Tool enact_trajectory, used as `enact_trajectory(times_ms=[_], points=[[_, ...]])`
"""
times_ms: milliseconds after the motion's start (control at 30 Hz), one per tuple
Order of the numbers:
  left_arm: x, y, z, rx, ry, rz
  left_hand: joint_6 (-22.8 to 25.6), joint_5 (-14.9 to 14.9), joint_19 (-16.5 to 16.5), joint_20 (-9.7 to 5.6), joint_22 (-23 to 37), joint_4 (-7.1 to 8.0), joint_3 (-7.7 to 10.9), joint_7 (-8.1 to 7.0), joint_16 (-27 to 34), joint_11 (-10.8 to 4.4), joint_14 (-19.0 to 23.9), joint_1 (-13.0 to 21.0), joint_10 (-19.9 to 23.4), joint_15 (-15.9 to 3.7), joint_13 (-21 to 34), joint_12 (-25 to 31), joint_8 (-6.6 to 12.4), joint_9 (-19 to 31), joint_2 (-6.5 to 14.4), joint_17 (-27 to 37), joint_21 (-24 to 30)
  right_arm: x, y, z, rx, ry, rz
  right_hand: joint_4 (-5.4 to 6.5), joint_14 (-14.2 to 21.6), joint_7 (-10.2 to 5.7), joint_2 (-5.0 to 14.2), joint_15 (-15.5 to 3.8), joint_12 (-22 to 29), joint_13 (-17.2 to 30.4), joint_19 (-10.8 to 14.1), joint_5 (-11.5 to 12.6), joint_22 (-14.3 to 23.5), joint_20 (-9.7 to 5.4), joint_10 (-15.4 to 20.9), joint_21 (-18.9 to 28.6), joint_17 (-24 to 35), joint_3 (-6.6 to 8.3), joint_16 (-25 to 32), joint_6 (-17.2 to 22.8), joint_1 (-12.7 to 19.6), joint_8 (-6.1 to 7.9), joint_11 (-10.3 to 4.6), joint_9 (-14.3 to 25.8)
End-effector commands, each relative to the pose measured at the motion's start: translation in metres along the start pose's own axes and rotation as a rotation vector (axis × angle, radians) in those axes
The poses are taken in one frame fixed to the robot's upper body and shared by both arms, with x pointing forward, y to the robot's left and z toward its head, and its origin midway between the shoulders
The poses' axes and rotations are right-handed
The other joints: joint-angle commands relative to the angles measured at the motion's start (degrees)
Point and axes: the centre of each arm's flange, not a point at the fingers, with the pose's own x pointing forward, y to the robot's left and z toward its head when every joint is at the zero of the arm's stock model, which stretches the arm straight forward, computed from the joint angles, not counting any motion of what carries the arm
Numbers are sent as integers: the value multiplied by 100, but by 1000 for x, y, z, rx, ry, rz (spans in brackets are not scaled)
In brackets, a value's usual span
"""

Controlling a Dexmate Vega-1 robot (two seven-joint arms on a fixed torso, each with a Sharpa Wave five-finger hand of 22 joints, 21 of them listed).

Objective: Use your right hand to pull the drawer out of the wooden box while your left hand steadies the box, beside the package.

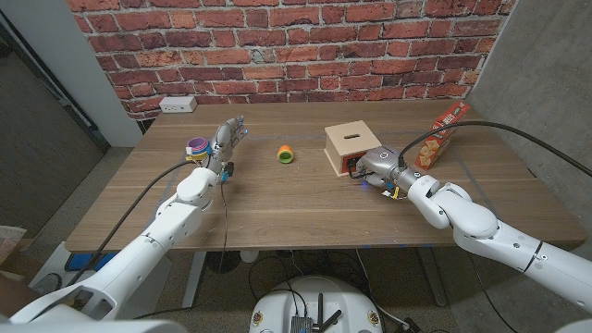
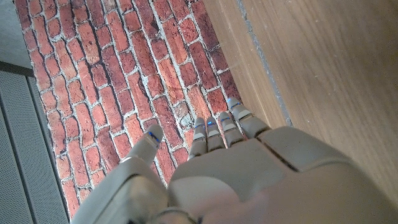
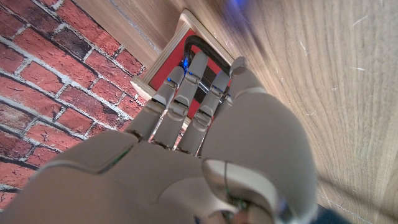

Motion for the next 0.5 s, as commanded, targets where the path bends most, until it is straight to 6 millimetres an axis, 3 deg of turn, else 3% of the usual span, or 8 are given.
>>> enact_trajectory(times_ms=[33, 500], points=[[13, -10, 27, 96, -52, -82, 58, 3, 69, -257, 27, 0, 49, -11, -1, 21, 56, -32, 55, 8, 21, -11, 19, 10, 332, 12, 22, 0, -1, -1, 1, 3, -5, 5, 89, -4, 85, -579, -9, 20, -30, -23, 10, -755, 70, -10, 51, -27, -41, 76, 28, 40, 2, 26], [16, -25, 54, 266, -74, -205, 71, 3, 66, -275, 26, -55, 74, -24, -15, -8, 49, 9, 74, -7, 20, -10, 17, 8, 331, 1, 15, -1, 0, -1, 2, 3, -5, 18, 161, -4, 119, -575, -9, 46, -44, -36, 10, -756, 124, -14, 147, -57, -111, 81, 14, 56, 1, 22]])
